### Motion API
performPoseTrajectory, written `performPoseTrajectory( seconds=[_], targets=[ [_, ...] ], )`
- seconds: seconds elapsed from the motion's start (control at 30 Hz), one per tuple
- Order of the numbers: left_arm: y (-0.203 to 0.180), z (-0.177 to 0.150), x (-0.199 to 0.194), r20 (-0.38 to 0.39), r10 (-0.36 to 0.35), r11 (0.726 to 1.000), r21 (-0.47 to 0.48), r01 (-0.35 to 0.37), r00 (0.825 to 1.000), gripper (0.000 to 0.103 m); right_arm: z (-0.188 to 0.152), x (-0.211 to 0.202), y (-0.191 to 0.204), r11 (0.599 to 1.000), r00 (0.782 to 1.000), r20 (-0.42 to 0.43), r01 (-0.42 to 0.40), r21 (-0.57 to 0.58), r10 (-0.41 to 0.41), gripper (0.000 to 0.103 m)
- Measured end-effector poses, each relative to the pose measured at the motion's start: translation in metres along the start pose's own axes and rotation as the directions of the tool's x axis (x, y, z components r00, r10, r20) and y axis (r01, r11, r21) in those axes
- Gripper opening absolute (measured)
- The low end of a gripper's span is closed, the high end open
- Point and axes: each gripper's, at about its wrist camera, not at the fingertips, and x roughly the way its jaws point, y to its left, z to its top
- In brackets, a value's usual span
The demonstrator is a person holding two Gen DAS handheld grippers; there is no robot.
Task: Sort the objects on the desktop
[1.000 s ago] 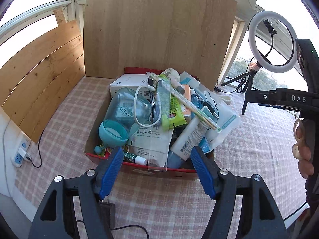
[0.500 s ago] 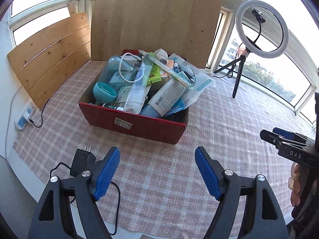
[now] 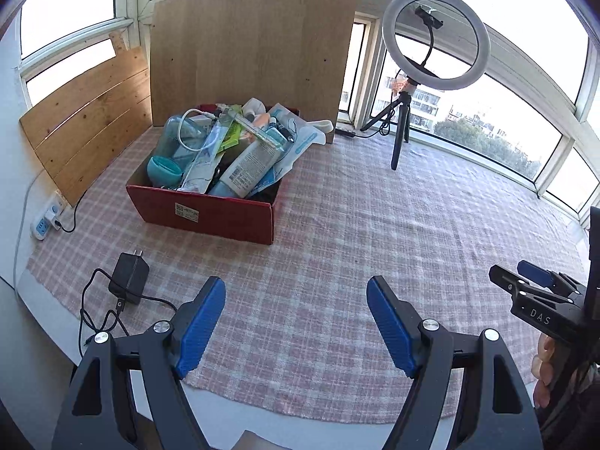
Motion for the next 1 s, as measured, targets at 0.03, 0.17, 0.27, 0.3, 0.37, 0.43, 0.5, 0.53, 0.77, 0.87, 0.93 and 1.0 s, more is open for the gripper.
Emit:
performPoseTrajectory(
  seconds=[0.03,0.17,0.27,0.3,0.37,0.43,0.5,0.53,0.77,0.87,0.93,1.0],
  targets=[
    [-0.005,0.0,-0.002,0.004,-0.012,1.0,0.002,0.012,1.0,0.076,-0.003,-0.003,-0.006,1.0,1.0,0.002,0.005,0.008,-0.005,0.067],
    [-0.025,-0.001,-0.006,0.004,-0.038,0.999,0.025,0.038,0.999,0.076,-0.012,-0.016,-0.025,0.999,0.998,0.029,0.047,0.028,-0.048,0.067],
    [-0.04,-0.002,-0.008,-0.001,-0.026,0.998,0.064,0.026,1.0,0.076,-0.017,-0.024,-0.034,0.997,0.997,0.045,0.061,0.045,-0.063,0.067],
    [-0.043,-0.003,-0.009,-0.001,-0.028,0.997,0.073,0.028,1.0,0.076,-0.019,-0.026,-0.036,0.997,0.997,0.048,0.065,0.05,-0.067,0.067],
    [-0.051,-0.005,-0.01,-0.003,-0.036,0.995,0.089,0.036,0.999,0.076,-0.022,-0.028,-0.038,0.996,0.996,0.046,0.067,0.057,-0.07,0.067],
    [-0.057,-0.007,-0.011,-0.01,-0.057,0.993,0.103,0.058,0.998,0.076,-0.025,-0.029,-0.039,0.996,0.997,0.041,0.062,0.064,-0.065,0.067],
    [-0.063,-0.01,-0.013,-0.017,-0.067,0.991,0.115,0.069,0.998,0.076,-0.027,-0.03,-0.039,0.996,0.997,0.039,0.059,0.069,-0.061,0.067],
    [-0.066,-0.012,-0.013,-0.02,-0.069,0.99,0.122,0.071,0.997,0.076,-0.027,-0.031,-0.038,0.996,0.997,0.042,0.062,0.068,-0.064,0.067],
    [-0.072,-0.016,-0.012,-0.027,-0.075,0.988,0.133,0.078,0.997,0.077,-0.028,-0.036,-0.028,0.997,0.996,0.062,0.063,0.054,-0.066,0.067],
    [-0.072,-0.017,-0.013,-0.021,-0.066,0.988,0.139,0.068,0.998,0.078,-0.027,-0.035,-0.025,0.997,0.996,0.063,0.065,0.046,-0.067,0.067],
    [-0.072,-0.018,-0.013,-0.017,-0.067,0.987,0.143,0.069,0.998,0.078,-0.028,-0.033,-0.025,0.997,0.996,0.056,0.063,0.047,-0.065,0.067],
    [-0.072,-0.019,-0.014,-0.003,-0.059,0.987,0.146,0.059,0.998,0.078,-0.028,-0.031,-0.026,0.997,0.997,0.049,0.06,0.051,-0.063,0.067]
  ],
)
